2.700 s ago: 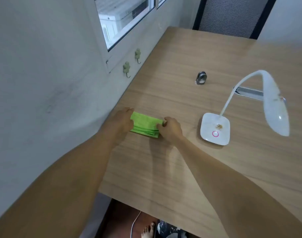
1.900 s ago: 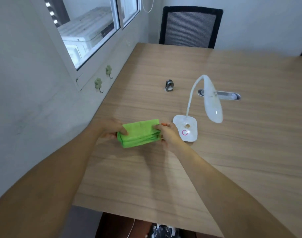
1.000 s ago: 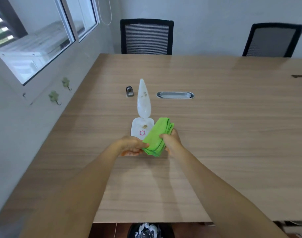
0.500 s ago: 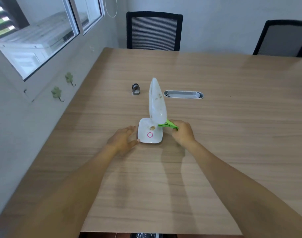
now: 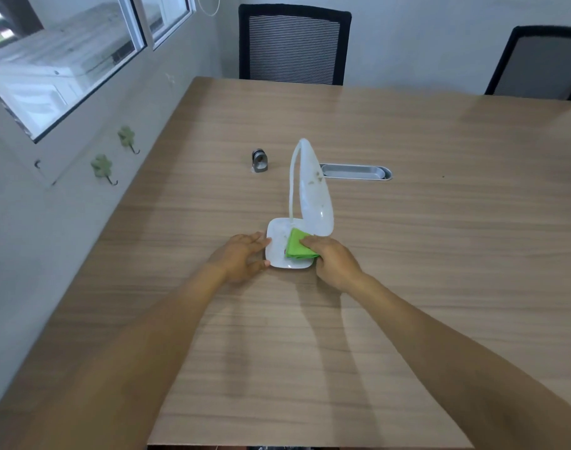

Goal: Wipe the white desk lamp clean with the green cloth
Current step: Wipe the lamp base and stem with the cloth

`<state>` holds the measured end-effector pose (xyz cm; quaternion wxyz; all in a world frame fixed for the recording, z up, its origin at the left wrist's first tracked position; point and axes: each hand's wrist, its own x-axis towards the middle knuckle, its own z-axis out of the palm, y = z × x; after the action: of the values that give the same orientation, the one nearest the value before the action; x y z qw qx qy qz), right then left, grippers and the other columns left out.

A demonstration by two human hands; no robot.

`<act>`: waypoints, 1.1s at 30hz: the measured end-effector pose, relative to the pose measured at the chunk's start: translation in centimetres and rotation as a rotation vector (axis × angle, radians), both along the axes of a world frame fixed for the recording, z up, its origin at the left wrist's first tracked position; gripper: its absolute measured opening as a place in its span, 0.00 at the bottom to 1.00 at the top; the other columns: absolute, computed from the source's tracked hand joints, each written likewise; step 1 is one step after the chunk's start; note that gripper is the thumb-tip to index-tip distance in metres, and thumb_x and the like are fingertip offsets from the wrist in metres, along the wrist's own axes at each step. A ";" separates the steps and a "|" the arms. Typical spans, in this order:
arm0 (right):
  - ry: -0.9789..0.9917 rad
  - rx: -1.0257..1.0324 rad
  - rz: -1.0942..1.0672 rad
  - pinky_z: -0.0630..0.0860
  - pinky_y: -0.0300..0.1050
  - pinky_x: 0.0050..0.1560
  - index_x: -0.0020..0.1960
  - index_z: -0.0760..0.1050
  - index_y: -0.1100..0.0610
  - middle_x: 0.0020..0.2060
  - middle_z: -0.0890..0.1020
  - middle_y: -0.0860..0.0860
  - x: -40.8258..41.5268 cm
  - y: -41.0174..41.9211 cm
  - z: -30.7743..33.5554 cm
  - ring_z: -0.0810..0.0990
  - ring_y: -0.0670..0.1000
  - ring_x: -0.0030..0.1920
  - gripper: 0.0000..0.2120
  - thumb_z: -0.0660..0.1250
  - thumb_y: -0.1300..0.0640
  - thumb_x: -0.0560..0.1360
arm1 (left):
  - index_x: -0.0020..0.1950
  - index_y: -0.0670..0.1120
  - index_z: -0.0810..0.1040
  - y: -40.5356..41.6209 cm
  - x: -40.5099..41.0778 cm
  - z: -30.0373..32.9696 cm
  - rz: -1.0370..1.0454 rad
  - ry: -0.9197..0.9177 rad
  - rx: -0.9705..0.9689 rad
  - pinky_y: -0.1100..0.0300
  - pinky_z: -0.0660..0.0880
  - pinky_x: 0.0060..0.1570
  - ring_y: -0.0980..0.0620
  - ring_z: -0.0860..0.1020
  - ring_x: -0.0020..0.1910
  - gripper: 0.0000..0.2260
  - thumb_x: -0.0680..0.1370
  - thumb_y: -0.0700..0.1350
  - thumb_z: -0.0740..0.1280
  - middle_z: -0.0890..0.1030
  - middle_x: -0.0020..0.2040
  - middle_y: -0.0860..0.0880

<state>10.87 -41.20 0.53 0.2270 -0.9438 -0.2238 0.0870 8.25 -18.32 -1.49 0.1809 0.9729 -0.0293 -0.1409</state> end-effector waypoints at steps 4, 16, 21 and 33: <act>-0.062 0.035 0.025 0.73 0.48 0.64 0.64 0.75 0.54 0.64 0.78 0.54 -0.6 -1.1 0.7 0.75 0.57 0.64 0.26 0.59 0.70 0.69 | 0.76 0.57 0.60 0.0 0.0 0.3 0.017 0.012 -0.006 0.56 0.51 0.76 0.46 0.53 0.78 0.29 0.76 0.59 0.63 0.54 0.79 0.50; 0.051 -0.016 0.039 0.75 0.53 0.61 0.63 0.74 0.53 0.63 0.77 0.55 1.2 2.8 1.2 0.75 0.60 0.61 0.22 0.60 0.65 0.72 | 0.72 0.62 0.64 -0.1 -0.1 0.5 0.112 0.039 -0.057 0.53 0.58 0.75 0.43 0.58 0.76 0.29 0.72 0.60 0.66 0.59 0.77 0.43; -0.089 -0.147 0.255 0.74 0.52 0.62 0.63 0.76 0.55 0.63 0.78 0.53 -2.5 0.0 0.5 0.75 0.57 0.65 0.24 0.60 0.68 0.69 | 0.72 0.63 0.65 0.0 0.0 0.4 0.132 0.054 -0.067 0.53 0.58 0.75 0.43 0.56 0.76 0.29 0.72 0.61 0.67 0.59 0.77 0.45; 0.003 0.006 -0.066 0.74 0.51 0.60 0.66 0.71 0.51 0.65 0.75 0.55 0.4 1.8 1.4 0.73 0.61 0.63 0.26 0.58 0.69 0.71 | 0.72 0.63 0.63 0.0 -0.1 0.4 0.139 0.070 -0.066 0.53 0.55 0.74 0.44 0.55 0.76 0.29 0.72 0.62 0.66 0.58 0.77 0.45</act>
<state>11.30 -39.44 1.92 0.2329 -0.9499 -0.1924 0.0804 8.16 -18.33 -1.10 0.2234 0.9605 0.0402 -0.1610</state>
